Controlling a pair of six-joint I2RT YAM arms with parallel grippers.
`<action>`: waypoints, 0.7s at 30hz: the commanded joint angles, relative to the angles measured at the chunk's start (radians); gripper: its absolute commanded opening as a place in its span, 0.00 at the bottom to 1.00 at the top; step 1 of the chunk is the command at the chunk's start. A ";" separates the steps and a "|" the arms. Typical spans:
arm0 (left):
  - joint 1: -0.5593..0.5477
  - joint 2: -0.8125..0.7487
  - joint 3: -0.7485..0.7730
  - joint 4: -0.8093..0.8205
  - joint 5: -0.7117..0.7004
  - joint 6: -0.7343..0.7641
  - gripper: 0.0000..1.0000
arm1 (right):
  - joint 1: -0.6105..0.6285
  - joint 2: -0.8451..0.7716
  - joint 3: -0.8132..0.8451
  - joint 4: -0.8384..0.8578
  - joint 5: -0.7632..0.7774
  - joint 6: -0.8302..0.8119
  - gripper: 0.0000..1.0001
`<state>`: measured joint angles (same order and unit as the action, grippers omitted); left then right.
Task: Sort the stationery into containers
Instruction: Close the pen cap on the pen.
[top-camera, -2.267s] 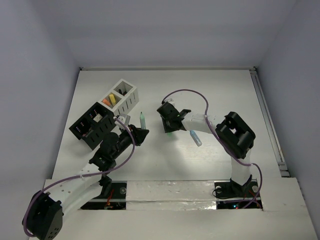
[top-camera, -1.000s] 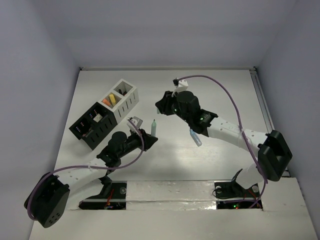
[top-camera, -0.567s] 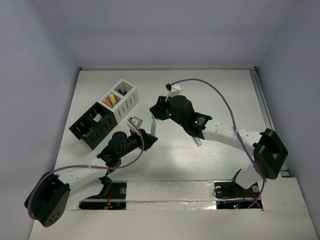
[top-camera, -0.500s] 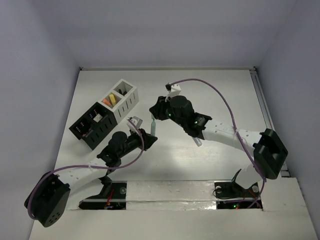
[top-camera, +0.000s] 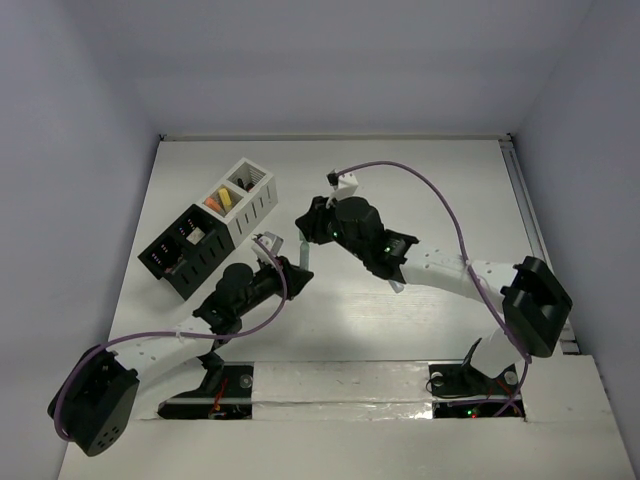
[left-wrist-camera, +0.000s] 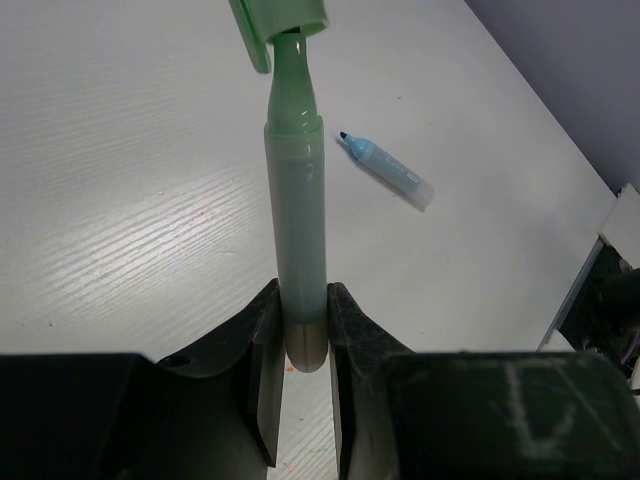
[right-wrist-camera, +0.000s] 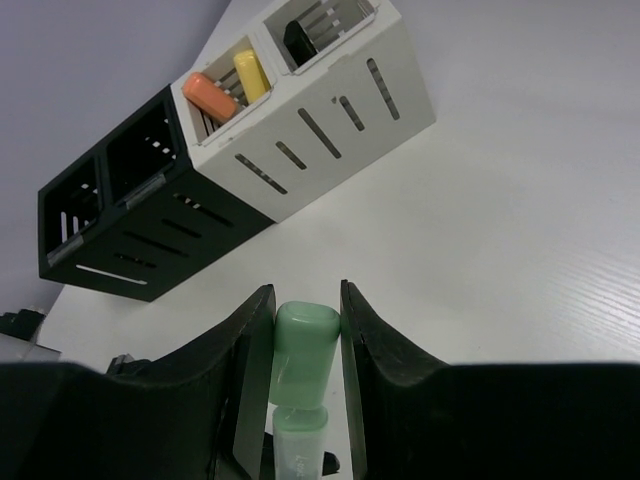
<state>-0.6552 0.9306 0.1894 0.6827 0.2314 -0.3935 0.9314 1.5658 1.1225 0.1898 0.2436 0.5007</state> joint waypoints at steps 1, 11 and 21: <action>-0.006 -0.029 0.027 0.046 -0.003 0.010 0.00 | 0.017 0.003 -0.024 0.095 0.031 -0.014 0.00; -0.006 -0.067 0.013 0.046 -0.020 -0.007 0.00 | 0.026 -0.021 -0.113 0.217 0.014 -0.021 0.00; -0.006 -0.085 0.008 0.046 -0.038 -0.022 0.00 | 0.119 -0.024 -0.227 0.442 0.094 -0.016 0.00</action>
<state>-0.6601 0.8803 0.1886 0.6209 0.2115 -0.4107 0.9966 1.5635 0.9325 0.5198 0.3080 0.4931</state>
